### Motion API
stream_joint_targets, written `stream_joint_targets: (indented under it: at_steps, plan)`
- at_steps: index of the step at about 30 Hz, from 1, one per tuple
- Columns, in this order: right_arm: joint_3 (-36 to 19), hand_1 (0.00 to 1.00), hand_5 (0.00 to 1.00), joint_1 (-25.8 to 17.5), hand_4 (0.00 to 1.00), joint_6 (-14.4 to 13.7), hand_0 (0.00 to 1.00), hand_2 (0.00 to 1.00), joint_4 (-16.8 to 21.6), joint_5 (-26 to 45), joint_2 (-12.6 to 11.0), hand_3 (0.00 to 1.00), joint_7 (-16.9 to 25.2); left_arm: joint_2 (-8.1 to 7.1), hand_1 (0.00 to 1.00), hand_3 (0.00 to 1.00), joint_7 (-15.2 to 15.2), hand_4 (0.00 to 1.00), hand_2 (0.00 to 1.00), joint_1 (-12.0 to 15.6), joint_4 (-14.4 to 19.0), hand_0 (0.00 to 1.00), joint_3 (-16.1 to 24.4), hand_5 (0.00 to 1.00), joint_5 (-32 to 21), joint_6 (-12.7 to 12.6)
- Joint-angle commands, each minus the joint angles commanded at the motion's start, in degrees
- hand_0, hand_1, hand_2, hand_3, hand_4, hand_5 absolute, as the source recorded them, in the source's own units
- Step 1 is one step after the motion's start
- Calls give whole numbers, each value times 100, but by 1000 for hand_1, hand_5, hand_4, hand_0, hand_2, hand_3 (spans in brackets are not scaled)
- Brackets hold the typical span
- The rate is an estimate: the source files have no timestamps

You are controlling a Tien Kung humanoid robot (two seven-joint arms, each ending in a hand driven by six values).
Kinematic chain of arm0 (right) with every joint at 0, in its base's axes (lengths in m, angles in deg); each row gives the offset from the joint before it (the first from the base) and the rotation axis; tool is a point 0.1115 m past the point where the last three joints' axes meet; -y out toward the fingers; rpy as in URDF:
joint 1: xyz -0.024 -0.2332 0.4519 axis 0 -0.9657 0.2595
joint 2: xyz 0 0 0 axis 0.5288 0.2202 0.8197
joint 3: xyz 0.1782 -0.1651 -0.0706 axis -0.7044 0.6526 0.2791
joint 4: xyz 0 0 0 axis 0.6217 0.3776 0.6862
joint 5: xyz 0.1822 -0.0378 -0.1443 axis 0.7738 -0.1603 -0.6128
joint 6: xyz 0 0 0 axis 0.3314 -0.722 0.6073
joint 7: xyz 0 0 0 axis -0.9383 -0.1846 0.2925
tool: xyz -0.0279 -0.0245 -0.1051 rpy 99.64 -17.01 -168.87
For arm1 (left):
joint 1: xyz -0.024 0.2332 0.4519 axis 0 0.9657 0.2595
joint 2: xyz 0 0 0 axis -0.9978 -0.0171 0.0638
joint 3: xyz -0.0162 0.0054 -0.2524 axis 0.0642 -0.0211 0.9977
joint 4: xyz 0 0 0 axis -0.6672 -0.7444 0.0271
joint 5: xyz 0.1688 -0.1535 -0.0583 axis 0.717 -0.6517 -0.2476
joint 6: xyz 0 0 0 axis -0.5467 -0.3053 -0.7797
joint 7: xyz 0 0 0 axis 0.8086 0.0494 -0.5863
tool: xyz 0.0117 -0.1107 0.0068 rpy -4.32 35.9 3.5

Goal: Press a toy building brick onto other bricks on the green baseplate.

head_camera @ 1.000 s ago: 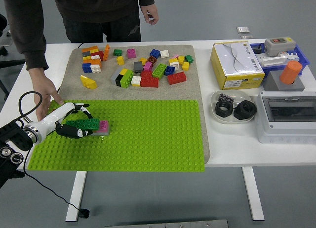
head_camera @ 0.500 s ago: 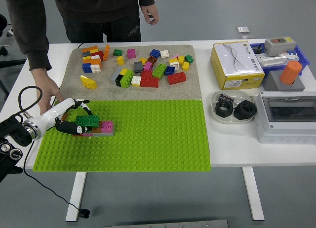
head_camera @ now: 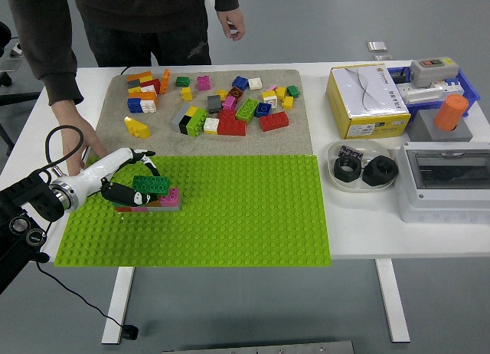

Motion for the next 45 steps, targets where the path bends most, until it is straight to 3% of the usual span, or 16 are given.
stream_joint_targets:
  at_steps: [6,18,31,45]
  plan:
    - [-18,659,998,6,631,4,688,634,0,-19,-10,875,6,227,969,489,129,817,945,-9,-44,960,-32,2,55,75]
    - [-14,659,998,6,631,6,686,629,0,-20,-18,875,26,506,968,488,79,817,945,-66,-305,962,26,2,78,33]
    - [18,658,998,5,635,-5,688,629,0,13,-16,874,51,552,968,488,29,815,941,-82,-565,963,105,2,116,16]
    - [-30,659,998,-41,638,-7,685,629,0,-27,-6,874,41,470,968,490,109,817,939,-3,-467,963,186,2,165,88]
